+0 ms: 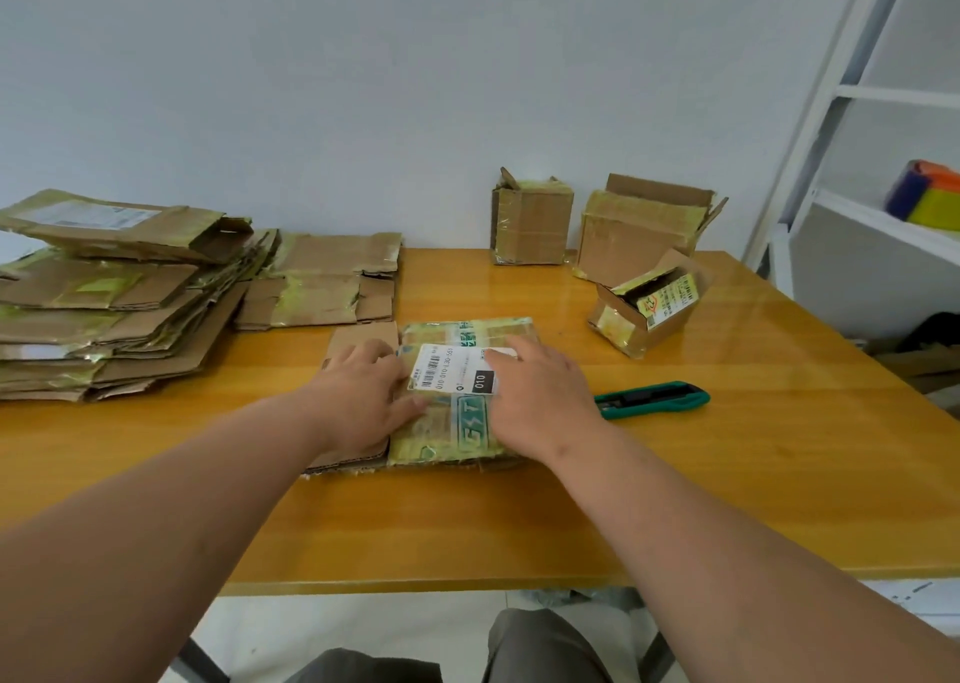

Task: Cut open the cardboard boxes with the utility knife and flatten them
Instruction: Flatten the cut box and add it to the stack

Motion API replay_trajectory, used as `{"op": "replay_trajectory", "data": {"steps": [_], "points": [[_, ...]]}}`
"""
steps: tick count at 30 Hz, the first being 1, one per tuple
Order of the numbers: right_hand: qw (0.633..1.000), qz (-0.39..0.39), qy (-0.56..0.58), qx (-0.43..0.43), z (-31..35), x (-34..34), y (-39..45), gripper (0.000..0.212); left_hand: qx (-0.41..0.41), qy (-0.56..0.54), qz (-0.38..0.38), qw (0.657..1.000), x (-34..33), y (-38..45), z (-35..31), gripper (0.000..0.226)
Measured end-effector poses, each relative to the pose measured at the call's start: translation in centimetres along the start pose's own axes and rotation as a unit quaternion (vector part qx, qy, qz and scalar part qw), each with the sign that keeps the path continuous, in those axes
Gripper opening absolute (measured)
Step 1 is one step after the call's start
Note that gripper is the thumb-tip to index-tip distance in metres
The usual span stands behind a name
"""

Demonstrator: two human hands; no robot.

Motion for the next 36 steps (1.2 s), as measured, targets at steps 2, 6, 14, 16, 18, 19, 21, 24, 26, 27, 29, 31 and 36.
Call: {"op": "replay_trajectory", "data": {"steps": [2, 6, 14, 16, 18, 19, 21, 24, 26, 27, 29, 31, 36], "points": [[0.999, 0.017, -0.011, 0.025, 0.3, -0.8, 0.8, 0.059, -0.005, -0.031, -0.021, 0.999, -0.5, 0.7, 0.3, 0.063], [0.993, 0.091, -0.067, 0.041, 0.3, -3.6, 1.2, 0.075, 0.024, -0.051, 0.012, 0.998, -2.6, 0.9, -0.1, 0.085], [0.993, 0.094, -0.072, 0.021, 0.7, -3.2, 2.4, 0.070, 0.024, 0.026, 0.046, 0.998, -1.0, 2.3, 0.1, 0.076], [0.994, 0.075, -0.080, 0.022, 1.0, -3.2, 2.4, 0.071, 0.034, 0.016, 0.025, 0.999, -1.4, 2.1, 0.0, 0.073], [0.993, 0.086, -0.073, 0.019, 0.8, -4.1, 2.0, 0.075, 0.043, 0.004, 0.032, 0.999, -2.7, 1.8, 0.0, 0.076], [0.993, 0.095, -0.068, 0.014, 0.7, -4.5, 1.8, 0.076, 0.044, 0.002, 0.040, 0.998, -3.0, 1.8, 0.1, 0.077], [0.991, 0.116, -0.061, 0.008, 0.4, -4.7, 1.9, 0.077, 0.041, -0.008, 0.067, 0.997, -3.2, 2.1, 0.3, 0.077], [0.990, 0.126, -0.065, -0.001, 0.6, -4.4, 2.0, 0.077, 0.044, -0.018, 0.087, 0.995, -3.0, 2.3, 0.5, 0.075], [0.989, 0.128, -0.071, -0.003, 0.7, -4.4, 1.9, 0.076, 0.045, -0.032, 0.091, 0.994, -3.0, 2.2, 0.6, 0.069], [0.989, 0.127, -0.075, -0.002, 0.7, -4.5, 1.8, 0.076, 0.047, -0.042, 0.091, 0.994, -2.9, 2.0, 0.6, 0.064], [0.990, 0.125, -0.073, -0.003, 0.6, -4.5, 1.7, 0.074, 0.054, -0.065, 0.086, 0.993, -2.3, 1.9, 0.7, 0.056], [0.991, 0.122, -0.058, -0.009, 0.4, -4.1, 1.7, 0.067, 0.081, -0.094, 0.081, 0.989, -2.0, 1.9, 1.4, 0.056], [0.989, 0.134, -0.058, -0.036, 0.1, -3.1, 1.9, 0.052, 0.236, -0.139, -0.001, 0.962, -1.6, 0.3, 3.3, 0.080]]}}
Point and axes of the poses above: each hand's wrist, its own y-axis towards the middle knuckle, its own x-axis out of the back of the hand, z = x × y, the point moved 2 cm from there along y, towards the middle knuckle, and after that the axes turned 2 degrees about -x, right-handed, at the moved point
